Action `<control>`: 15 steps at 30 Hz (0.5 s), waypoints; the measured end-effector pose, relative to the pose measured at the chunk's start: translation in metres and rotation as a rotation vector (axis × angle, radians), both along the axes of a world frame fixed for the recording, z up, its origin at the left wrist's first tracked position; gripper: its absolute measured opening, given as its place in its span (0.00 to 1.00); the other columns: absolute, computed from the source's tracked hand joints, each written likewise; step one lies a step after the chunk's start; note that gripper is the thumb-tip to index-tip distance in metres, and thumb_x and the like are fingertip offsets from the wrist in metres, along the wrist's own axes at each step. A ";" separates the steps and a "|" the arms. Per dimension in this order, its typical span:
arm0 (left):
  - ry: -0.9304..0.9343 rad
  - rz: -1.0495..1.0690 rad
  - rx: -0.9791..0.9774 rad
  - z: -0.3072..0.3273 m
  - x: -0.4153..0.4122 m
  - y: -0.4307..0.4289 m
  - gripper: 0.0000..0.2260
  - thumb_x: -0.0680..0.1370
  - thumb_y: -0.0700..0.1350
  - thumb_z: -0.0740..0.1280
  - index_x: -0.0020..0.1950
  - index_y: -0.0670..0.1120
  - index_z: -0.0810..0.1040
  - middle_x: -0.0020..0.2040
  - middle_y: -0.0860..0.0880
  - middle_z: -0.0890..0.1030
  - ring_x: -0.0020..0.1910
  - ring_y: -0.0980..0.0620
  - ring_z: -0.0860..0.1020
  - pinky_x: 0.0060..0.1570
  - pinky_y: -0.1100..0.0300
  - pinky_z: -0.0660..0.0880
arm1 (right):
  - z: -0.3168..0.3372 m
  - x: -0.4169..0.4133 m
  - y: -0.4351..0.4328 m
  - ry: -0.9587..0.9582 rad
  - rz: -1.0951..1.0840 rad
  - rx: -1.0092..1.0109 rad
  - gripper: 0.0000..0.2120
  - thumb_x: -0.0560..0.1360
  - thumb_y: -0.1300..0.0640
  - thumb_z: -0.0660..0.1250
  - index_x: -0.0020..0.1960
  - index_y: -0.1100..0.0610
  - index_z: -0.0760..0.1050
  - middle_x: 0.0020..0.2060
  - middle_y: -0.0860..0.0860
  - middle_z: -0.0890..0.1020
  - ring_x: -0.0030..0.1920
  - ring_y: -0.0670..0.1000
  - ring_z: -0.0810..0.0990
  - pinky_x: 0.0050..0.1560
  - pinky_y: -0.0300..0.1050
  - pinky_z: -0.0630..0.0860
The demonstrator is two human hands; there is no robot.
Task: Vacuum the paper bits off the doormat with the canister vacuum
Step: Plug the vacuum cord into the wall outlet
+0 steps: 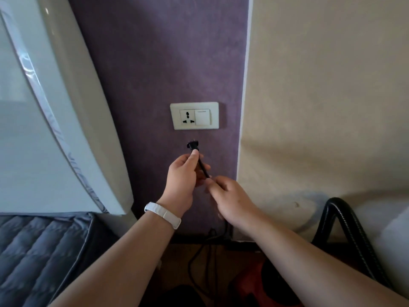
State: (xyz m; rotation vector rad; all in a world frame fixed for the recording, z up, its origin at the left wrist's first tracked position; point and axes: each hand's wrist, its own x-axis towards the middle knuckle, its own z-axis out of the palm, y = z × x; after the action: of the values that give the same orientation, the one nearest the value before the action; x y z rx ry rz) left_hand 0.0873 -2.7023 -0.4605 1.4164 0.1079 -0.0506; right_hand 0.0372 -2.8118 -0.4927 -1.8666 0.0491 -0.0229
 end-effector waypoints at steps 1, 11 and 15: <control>0.011 0.002 -0.014 0.005 0.005 0.002 0.12 0.83 0.49 0.62 0.46 0.43 0.79 0.33 0.48 0.81 0.27 0.50 0.78 0.26 0.61 0.72 | 0.003 0.006 0.005 -0.014 -0.010 0.025 0.21 0.80 0.44 0.60 0.45 0.63 0.72 0.23 0.46 0.67 0.24 0.49 0.67 0.31 0.50 0.64; 0.026 0.003 0.070 0.040 0.049 0.010 0.15 0.81 0.51 0.65 0.39 0.44 0.77 0.23 0.49 0.74 0.20 0.51 0.70 0.24 0.62 0.64 | 0.018 0.038 0.021 -0.097 -0.030 0.049 0.22 0.75 0.43 0.63 0.43 0.64 0.73 0.23 0.47 0.68 0.24 0.50 0.66 0.31 0.50 0.62; 0.037 -0.014 0.082 0.038 0.055 0.012 0.14 0.80 0.51 0.66 0.37 0.44 0.77 0.23 0.50 0.74 0.21 0.53 0.71 0.27 0.60 0.65 | 0.017 0.038 0.018 -0.092 -0.061 0.032 0.22 0.77 0.46 0.65 0.43 0.68 0.71 0.21 0.47 0.66 0.24 0.50 0.65 0.31 0.50 0.62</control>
State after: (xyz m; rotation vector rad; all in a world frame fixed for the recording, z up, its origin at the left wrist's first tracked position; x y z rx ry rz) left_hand 0.1420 -2.6905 -0.4226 1.4989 0.1315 -0.0845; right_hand 0.0754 -2.7934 -0.4760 -1.8292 0.0425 -0.1487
